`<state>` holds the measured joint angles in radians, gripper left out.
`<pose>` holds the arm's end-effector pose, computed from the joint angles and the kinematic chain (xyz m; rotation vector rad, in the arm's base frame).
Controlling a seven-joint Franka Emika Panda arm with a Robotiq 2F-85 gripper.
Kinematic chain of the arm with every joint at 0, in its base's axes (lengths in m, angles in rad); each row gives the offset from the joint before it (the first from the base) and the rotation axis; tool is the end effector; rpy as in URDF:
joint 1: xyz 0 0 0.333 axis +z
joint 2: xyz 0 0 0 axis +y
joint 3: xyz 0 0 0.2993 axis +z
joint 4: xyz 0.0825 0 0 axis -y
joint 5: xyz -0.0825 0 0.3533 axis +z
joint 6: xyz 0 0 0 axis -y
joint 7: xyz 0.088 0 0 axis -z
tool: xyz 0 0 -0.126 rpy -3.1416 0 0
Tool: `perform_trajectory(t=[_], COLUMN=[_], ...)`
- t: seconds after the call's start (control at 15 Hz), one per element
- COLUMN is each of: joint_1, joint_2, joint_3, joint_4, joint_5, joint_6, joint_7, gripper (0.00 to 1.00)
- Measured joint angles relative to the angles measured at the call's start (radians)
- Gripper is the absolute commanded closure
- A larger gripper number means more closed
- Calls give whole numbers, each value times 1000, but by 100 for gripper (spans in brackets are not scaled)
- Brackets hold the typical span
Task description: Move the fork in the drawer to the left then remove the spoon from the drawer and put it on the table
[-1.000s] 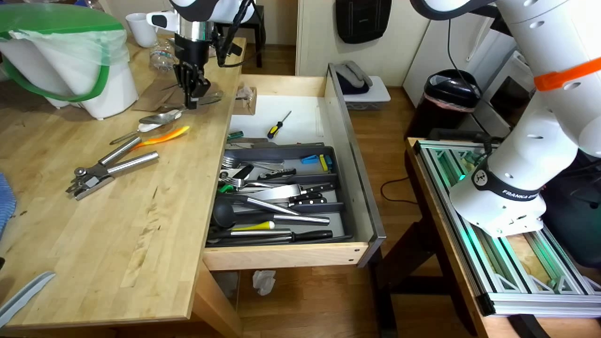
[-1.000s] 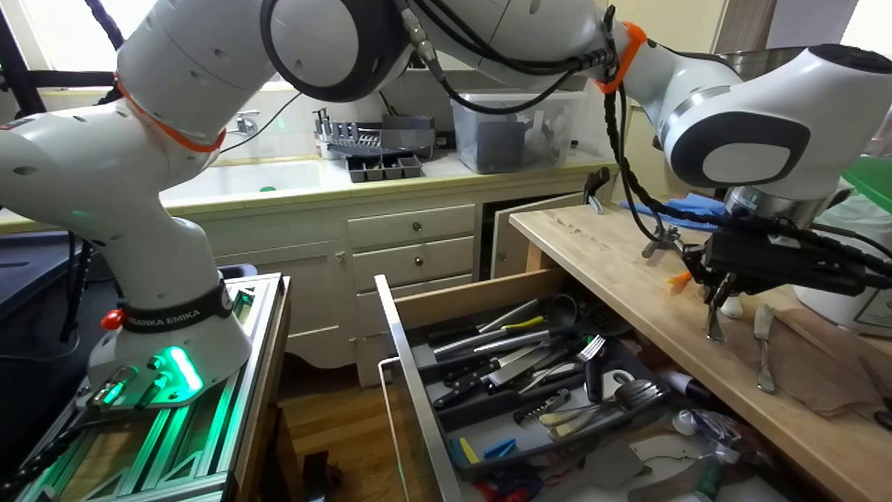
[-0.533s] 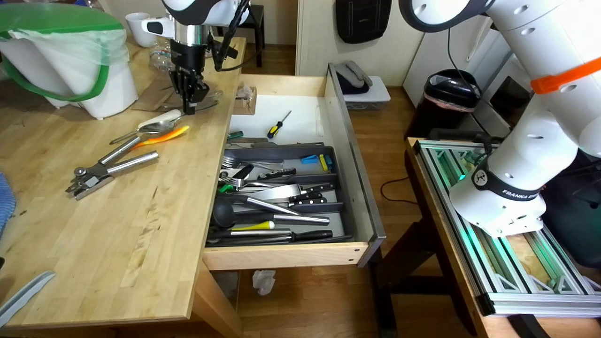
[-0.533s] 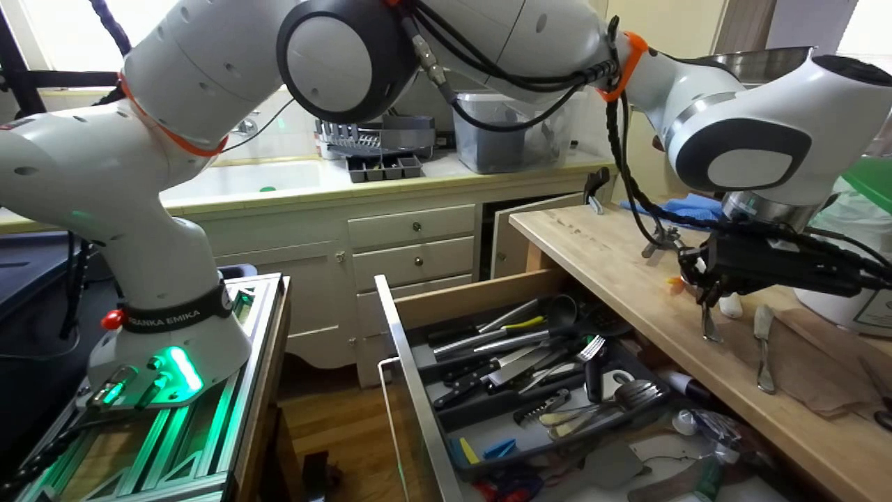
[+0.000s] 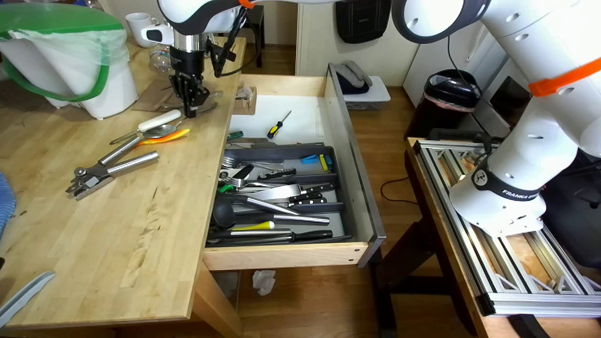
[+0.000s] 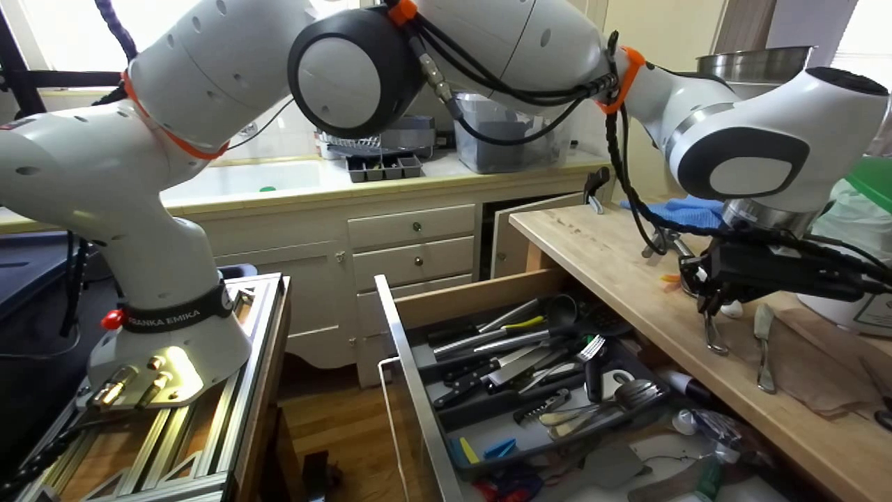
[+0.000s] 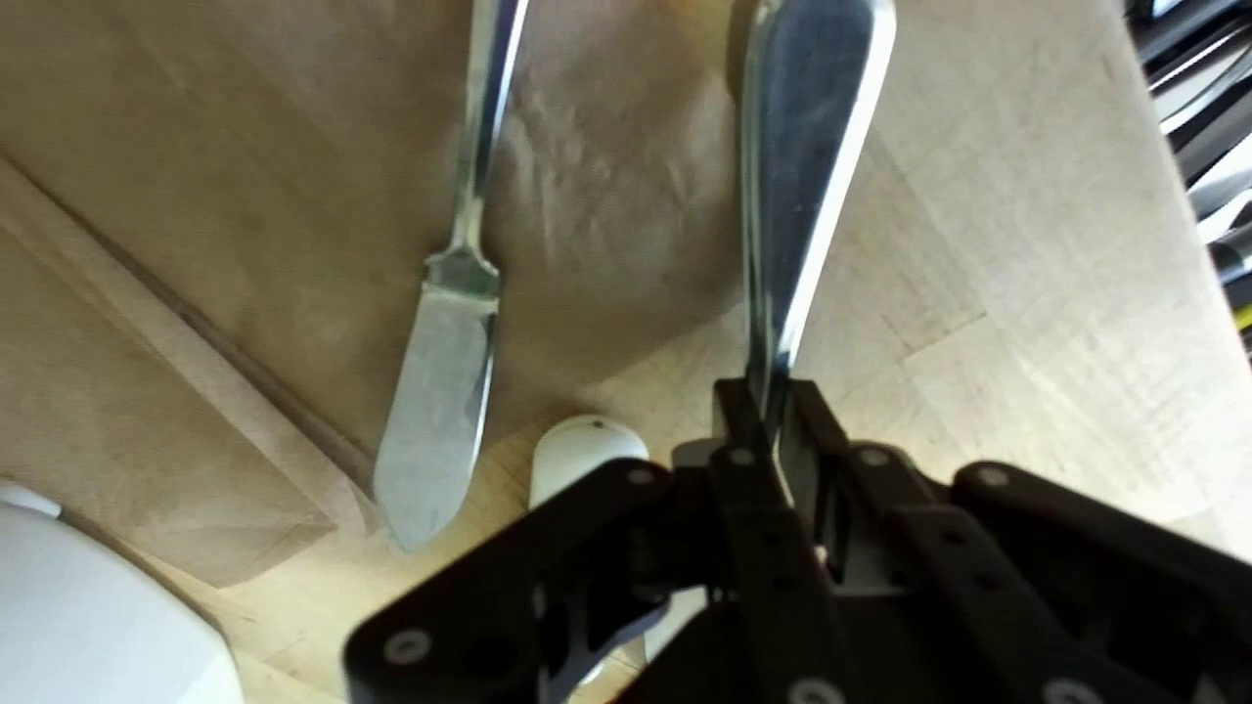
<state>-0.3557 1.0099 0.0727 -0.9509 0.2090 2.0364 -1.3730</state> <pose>0.7223 -0.2155 0.2488 -2.6642 -1.3980 -0.3590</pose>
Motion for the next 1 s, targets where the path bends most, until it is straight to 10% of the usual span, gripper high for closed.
perform_trajectory(t=[0.53,1.0], joint_1=[18,110], joint_2=[-30,-219], joint_3=[-5,-96], joint_4=[82,149], joint_5=[-6,-150], joint_6=[-40,-411], joint_7=[22,257], gripper=[3,0])
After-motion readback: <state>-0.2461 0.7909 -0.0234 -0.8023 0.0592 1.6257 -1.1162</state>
